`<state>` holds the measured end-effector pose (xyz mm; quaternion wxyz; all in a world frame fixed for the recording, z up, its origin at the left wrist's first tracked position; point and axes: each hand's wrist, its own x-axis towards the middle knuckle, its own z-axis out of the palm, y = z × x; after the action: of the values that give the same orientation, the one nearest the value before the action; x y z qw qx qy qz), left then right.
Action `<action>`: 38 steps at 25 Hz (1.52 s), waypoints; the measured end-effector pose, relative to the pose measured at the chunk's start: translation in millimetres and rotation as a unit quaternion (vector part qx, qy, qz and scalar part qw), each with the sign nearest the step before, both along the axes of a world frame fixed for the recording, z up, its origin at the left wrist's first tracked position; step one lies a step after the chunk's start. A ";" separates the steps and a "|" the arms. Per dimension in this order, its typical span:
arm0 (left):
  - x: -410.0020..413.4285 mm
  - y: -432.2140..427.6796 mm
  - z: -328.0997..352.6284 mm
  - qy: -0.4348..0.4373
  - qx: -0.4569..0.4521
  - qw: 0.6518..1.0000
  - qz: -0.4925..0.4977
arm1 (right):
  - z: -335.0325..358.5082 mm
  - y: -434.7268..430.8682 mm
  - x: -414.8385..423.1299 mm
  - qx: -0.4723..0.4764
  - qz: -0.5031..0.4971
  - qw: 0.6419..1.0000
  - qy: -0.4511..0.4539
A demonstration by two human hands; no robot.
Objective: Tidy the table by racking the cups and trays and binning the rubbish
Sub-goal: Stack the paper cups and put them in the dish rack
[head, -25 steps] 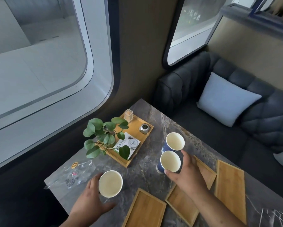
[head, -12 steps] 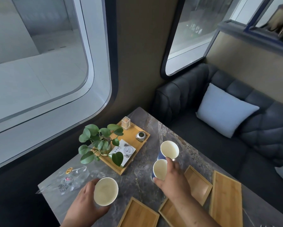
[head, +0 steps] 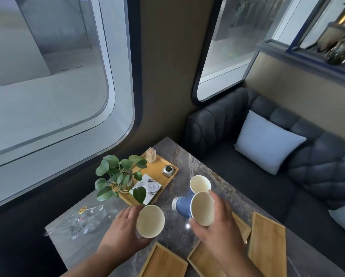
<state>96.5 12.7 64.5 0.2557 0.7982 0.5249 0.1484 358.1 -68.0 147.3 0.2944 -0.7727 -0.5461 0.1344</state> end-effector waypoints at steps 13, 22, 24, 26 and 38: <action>90.0 29.4 92.5 -0.016 0.138 0.987 -0.079 | 115.0 -78.9 6.6 0.171 0.001 0.985 0.039; 96.7 17.7 124.4 -0.055 0.216 0.962 -0.159 | 90.5 -45.8 -1.8 0.096 0.046 0.994 -0.008; 95.9 19.4 124.6 -0.056 0.215 0.961 -0.163 | 77.0 -28.3 -5.5 0.062 0.061 0.996 -0.025; 93.6 25.7 120.4 -0.072 0.208 0.961 -0.169 | 63.6 -8.1 -10.1 0.043 0.077 0.995 -0.038; 74.4 96.3 81.4 -0.049 0.178 0.979 -0.087 | -26.1 83.6 45.2 -0.079 -0.061 0.993 0.063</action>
<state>170.9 109.0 145.9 0.1469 0.8655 0.4053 0.2549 403.2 15.6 121.2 0.2744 -0.8154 -0.4657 0.2071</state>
